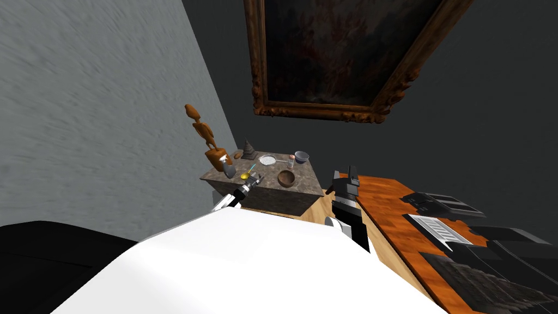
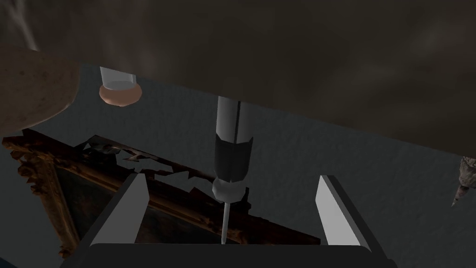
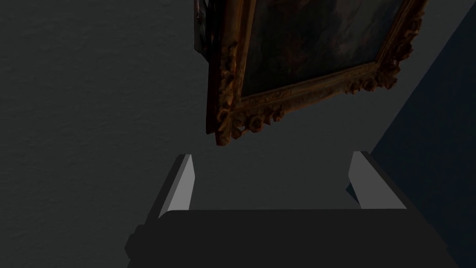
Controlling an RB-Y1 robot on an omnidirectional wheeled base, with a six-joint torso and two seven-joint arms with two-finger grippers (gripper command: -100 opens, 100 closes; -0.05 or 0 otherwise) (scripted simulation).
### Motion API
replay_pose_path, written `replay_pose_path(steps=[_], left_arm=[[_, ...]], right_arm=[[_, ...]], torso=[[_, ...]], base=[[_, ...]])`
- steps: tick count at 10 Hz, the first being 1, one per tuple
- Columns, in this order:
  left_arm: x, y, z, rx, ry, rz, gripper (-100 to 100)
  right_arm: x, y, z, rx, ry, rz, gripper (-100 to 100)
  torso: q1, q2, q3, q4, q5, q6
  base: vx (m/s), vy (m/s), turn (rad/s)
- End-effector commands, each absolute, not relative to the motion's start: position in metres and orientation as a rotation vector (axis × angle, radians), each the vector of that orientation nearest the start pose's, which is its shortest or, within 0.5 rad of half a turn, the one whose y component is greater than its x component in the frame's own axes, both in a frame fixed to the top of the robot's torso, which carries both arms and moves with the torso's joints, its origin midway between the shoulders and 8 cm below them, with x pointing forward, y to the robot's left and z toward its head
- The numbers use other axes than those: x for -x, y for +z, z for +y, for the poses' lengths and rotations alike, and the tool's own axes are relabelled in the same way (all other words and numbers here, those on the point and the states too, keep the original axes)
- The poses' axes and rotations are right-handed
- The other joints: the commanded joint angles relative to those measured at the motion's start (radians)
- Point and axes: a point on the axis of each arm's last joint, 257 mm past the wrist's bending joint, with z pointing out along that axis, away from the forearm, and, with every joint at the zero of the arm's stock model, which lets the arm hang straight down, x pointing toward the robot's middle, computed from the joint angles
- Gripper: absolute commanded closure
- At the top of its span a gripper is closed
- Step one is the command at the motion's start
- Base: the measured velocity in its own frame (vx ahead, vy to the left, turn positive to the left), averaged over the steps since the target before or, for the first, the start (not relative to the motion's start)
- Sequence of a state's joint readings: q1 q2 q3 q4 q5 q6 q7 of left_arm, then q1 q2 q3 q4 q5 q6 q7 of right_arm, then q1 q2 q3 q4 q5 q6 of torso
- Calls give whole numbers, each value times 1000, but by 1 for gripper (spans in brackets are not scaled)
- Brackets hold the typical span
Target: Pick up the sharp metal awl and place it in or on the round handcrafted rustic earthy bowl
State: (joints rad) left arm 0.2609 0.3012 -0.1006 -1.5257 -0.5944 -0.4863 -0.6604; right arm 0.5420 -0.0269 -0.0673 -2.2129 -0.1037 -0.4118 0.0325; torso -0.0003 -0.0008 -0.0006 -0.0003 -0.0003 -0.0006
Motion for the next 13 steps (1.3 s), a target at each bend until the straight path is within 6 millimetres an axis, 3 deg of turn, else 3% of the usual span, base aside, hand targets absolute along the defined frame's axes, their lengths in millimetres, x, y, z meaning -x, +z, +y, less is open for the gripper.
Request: replay_pose_path(steps=[1, 4, 5, 6, 7, 11, 12, 13], left_arm=[[-431, -293, 213, -255, -333, 1557, -100], [-429, -295, 210, -283, -316, 1554, -100], [-429, -295, 210, -287, -313, 1552, 0], [-429, -295, 210, -287, -313, 1553, -100], [-429, -295, 210, -287, -313, 1552, 100], [-429, -295, 210, -288, -313, 1551, 100], [-429, -295, 210, -288, -313, 1551, 0], [-429, -295, 210, -288, -313, 1551, 100]], right_arm=[[-357, -36, -324, -838, 1205, 701, 0], [-357, -36, -324, -838, 1205, 701, 0], [-357, -36, -324, -838, 1205, 701, 0], [-357, -36, -324, -838, 1205, 701, 0], [-357, -36, -324, -838, 1205, 701, 0], [-357, -36, -324, -838, 1205, 701, 0], [-357, -36, -324, -838, 1205, 701, 0], [-357, -36, -324, -838, 1205, 701, 0]], torso=[[0, 0, 0, 0, 0, 0], [0, 0, 0, 0, 0, 0], [0, 1, 0, 0, 0, 0], [0, 1, 1, 0, 0, 0], [0, 1, 1, 0, 0, 0], [0, 1, 0, 0, 0, 0], [0, 1, 0, 0, 0, 0], [0, 1, 0, 0, 0, 0]], base=[[22, 7, 15], [17, 5, 12], [0, 0, 0], [0, 0, 0], [0, 0, 0], [0, 0, 0], [0, 0, 0], [0, 0, 0]])
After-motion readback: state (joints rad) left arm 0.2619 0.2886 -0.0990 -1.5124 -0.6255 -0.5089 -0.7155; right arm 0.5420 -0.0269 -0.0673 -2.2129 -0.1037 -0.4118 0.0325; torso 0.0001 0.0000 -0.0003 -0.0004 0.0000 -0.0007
